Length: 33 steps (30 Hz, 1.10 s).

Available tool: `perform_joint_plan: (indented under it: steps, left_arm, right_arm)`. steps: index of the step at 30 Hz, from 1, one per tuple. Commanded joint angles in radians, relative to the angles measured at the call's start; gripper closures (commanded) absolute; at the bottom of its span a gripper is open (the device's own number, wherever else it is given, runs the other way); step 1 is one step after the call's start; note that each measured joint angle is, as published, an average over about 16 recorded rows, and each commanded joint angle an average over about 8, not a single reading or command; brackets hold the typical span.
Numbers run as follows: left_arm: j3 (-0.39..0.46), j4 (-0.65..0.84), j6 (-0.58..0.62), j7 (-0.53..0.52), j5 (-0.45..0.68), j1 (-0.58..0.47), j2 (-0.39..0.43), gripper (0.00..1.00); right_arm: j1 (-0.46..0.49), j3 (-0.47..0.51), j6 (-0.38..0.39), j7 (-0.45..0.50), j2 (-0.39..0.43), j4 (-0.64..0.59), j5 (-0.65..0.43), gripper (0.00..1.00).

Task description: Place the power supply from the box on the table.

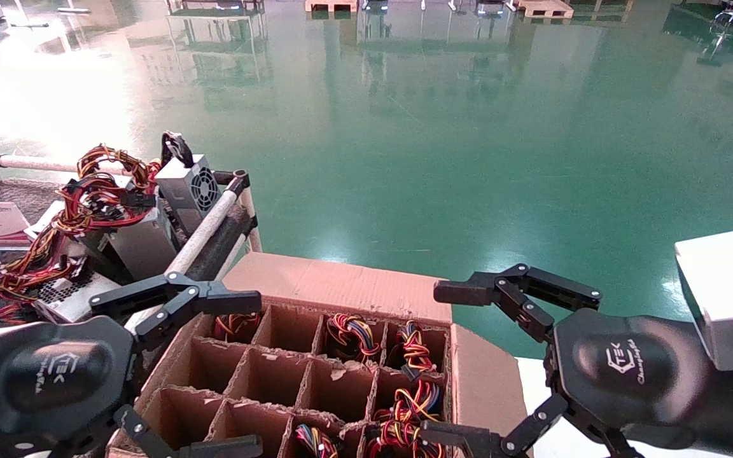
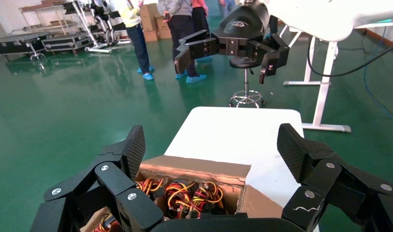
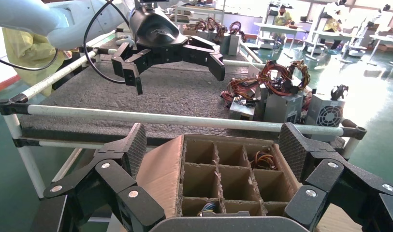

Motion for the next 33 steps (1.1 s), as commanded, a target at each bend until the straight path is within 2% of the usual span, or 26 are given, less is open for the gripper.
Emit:
perform_joint_plan:
  steps: [1,24,25,27,32,33]
  left_arm:
    - [0.000,0.000,0.000,0.000,0.000,0.000,0.000,0.00]
    - [0.000,0.000,0.000,0.000,0.000,0.000,0.000,0.00]
    - [0.000,0.000,0.000,0.000,0.000,0.000,0.000,0.00]
    - [0.000,0.000,0.000,0.000,0.000,0.000,0.000,0.00]
    - [0.000,0.000,0.000,0.000,0.000,0.000,0.000,0.00]
    - [0.000,0.000,0.000,0.000,0.000,0.000,0.000,0.00]
  right_arm:
    - [0.000,0.000,0.000,0.000,0.000,0.000,0.000,0.00]
    - [0.000,0.000,0.000,0.000,0.000,0.000,0.000,0.00]
    - [0.000,0.000,0.000,0.000,0.000,0.000,0.000,0.03]
    - [0.000,0.000,0.000,0.000,0.000,0.000,0.000,0.21]
    - [0.000,0.000,0.000,0.000,0.000,0.000,0.000,0.83]
    - [0.000,0.000,0.000,0.000,0.000,0.000,0.000,0.93]
